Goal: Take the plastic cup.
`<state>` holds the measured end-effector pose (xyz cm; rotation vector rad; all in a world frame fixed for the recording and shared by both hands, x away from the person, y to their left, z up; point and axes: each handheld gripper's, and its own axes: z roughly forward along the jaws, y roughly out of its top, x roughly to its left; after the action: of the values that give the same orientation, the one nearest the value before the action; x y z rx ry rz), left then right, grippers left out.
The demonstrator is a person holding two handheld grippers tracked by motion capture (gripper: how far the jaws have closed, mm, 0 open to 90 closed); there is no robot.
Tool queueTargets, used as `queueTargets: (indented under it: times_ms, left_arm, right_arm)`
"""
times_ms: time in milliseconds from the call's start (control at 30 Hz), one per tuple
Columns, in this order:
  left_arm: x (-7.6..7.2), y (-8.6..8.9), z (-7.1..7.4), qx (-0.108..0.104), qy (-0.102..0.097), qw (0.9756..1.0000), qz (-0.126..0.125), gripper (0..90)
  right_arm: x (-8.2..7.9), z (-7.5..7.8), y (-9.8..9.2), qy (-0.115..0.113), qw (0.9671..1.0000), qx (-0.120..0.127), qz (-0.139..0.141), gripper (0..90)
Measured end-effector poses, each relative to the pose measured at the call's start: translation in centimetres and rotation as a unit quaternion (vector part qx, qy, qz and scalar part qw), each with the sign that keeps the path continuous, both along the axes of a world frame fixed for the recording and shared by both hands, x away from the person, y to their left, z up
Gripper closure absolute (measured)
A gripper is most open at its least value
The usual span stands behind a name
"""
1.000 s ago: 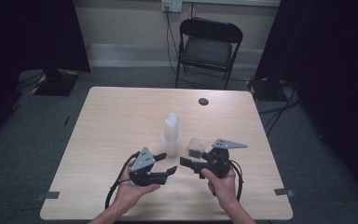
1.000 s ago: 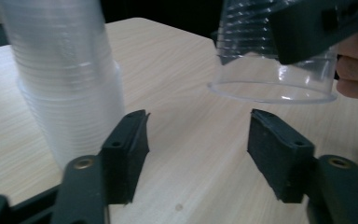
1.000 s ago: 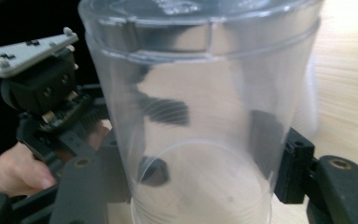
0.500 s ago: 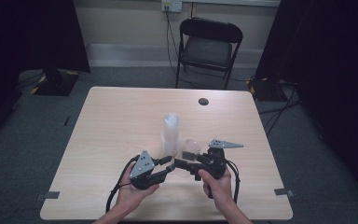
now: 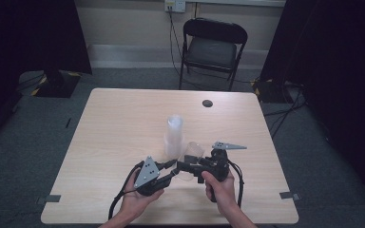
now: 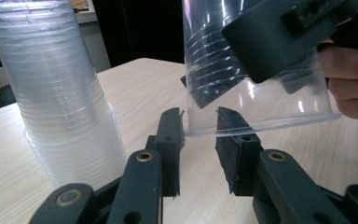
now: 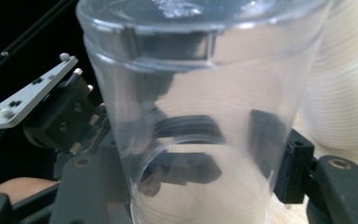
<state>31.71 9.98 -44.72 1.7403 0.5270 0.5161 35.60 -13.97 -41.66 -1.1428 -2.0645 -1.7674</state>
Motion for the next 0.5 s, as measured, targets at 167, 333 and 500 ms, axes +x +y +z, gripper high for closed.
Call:
queueTargets:
  times_ms: [167,333,500]
  left_arm:
    - [-0.08,0.09,0.08,-0.007,-0.007,0.9999,0.007,71.0]
    - [-0.25,0.18,0.14,-0.013,-0.018,0.9997,0.013,69.2]
    - [-0.42,0.10,0.21,-0.017,-0.032,0.9993,0.013,68.1]
  right_arm:
    - [0.16,-0.19,-0.10,0.008,1.0000,0.003,-0.002,37.5]
    - [0.23,-0.41,0.03,0.017,0.9998,0.006,0.000,37.4]
    - [0.43,-0.64,0.13,0.046,0.9985,0.026,0.012,37.8]
